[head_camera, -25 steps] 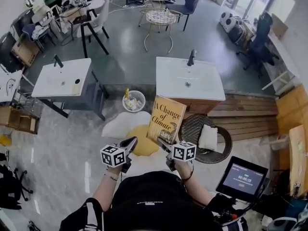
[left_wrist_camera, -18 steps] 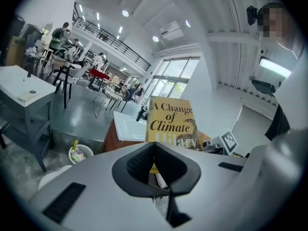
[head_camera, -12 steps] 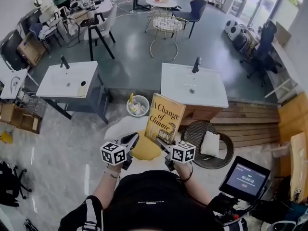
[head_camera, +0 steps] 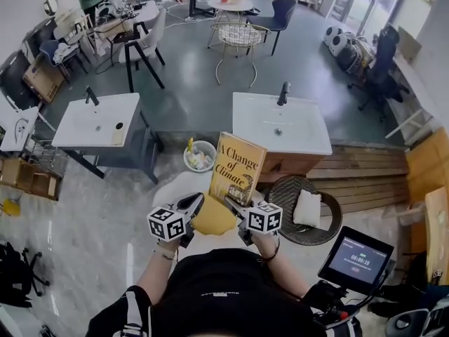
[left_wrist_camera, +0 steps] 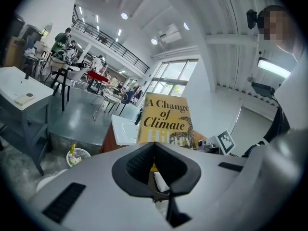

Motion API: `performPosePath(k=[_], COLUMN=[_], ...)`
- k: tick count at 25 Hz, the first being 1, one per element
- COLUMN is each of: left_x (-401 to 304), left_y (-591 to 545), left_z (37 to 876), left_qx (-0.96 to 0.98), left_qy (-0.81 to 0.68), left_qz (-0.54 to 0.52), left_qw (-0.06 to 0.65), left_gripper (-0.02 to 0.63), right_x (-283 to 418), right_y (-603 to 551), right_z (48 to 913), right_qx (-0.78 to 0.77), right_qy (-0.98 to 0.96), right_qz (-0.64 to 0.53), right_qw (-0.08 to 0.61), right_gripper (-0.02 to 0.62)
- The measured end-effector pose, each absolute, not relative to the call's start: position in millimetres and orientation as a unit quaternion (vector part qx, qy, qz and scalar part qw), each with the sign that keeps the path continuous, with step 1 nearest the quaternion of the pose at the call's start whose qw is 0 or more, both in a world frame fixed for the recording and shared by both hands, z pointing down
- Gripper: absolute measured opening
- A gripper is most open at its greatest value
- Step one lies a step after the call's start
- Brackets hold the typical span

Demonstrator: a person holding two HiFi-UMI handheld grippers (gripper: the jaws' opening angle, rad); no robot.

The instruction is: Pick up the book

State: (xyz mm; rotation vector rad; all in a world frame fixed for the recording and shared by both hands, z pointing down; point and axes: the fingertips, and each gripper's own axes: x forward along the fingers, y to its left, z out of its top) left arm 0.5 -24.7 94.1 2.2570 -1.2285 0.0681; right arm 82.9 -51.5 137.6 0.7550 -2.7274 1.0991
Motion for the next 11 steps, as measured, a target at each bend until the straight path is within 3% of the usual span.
performPosePath(k=[11], left_x=[-4.4], left_y=[-26.8], left_z=[88.2], left_qx=[0.843], left_qy=[-0.457], left_qz=[0.029], left_qw=[0.282], left_gripper=[0.014], right_x=[78.5], right_y=[-51.5], right_z=[131.1], right_qx=[0.247], right_qy=[-0.897], right_qz=[0.363], right_qw=[0.052], right_gripper=[0.164])
